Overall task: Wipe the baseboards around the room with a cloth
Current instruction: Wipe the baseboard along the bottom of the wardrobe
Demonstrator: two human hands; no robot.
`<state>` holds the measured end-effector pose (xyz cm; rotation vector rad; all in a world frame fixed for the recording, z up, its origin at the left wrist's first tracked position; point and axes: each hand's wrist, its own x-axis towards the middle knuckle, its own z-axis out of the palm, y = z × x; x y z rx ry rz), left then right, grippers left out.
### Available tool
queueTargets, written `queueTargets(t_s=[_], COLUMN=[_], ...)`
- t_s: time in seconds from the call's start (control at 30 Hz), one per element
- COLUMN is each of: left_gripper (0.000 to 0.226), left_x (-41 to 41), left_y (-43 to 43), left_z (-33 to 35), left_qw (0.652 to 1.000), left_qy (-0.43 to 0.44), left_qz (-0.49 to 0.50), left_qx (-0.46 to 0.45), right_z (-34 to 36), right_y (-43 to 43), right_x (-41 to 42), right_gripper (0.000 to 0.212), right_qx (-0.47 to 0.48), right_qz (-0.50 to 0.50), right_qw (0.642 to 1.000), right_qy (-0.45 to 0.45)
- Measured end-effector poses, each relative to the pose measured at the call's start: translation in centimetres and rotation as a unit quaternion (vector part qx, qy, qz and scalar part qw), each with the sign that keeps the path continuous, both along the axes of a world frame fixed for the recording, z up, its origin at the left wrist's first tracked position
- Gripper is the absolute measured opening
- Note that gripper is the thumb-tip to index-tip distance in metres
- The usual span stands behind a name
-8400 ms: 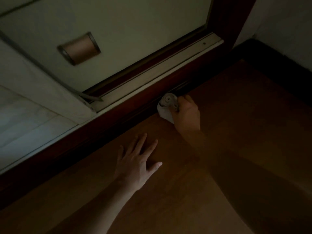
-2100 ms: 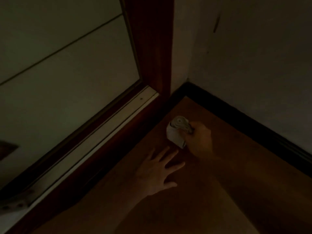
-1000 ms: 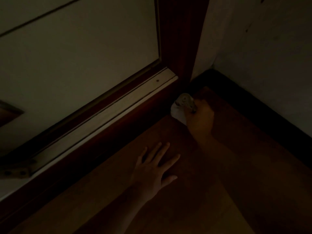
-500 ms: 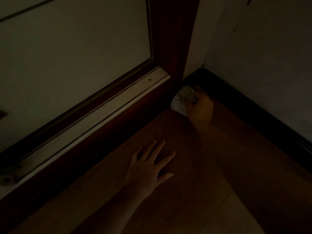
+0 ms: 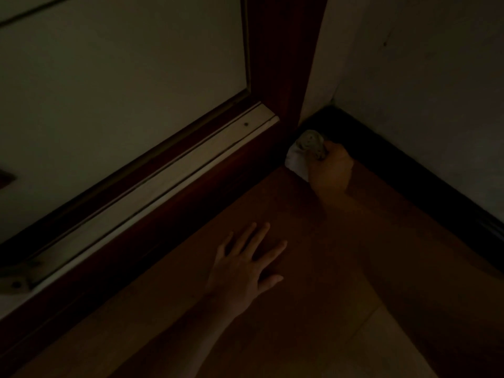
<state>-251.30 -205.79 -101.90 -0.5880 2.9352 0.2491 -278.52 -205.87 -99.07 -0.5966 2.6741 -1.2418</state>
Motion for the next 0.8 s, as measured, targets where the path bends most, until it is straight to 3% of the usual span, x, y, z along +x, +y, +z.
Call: queueTargets(t_s=[0.2, 0.43, 0.6, 0.8], left_gripper=[0.062, 0.062, 0.065, 0.066], left_x=[-0.4, -0.8, -0.8, -0.9], left_y=[-0.1, -0.7, -0.7, -1.2], left_z=[0.4, 0.6, 0.1, -0.1], left_qw=[1.000, 1.000, 0.999, 0.999], left_qy=[0.010, 0.018, 0.028, 0.033], left_qz=[0.000, -0.010, -0.016, -0.028], left_qx=[0.005, 0.004, 0.006, 0.009], right_z=[-0.3, -0.9, -0.6, 0.4], right_y=[0.8, 1.2, 0.7, -1.1], right_x=[5.7, 8.3, 3.8, -3.0], right_gripper=[0.013, 0.017, 0.021, 0.030], right_qx=[-0.004, -0.028, 0.015, 0.031], right_qz=[0.104, 0.191, 0.091, -0.106], right_qw=[0.995, 0.981, 0.994, 0.994], right_qy=[0.011, 0.027, 0.054, -0.007])
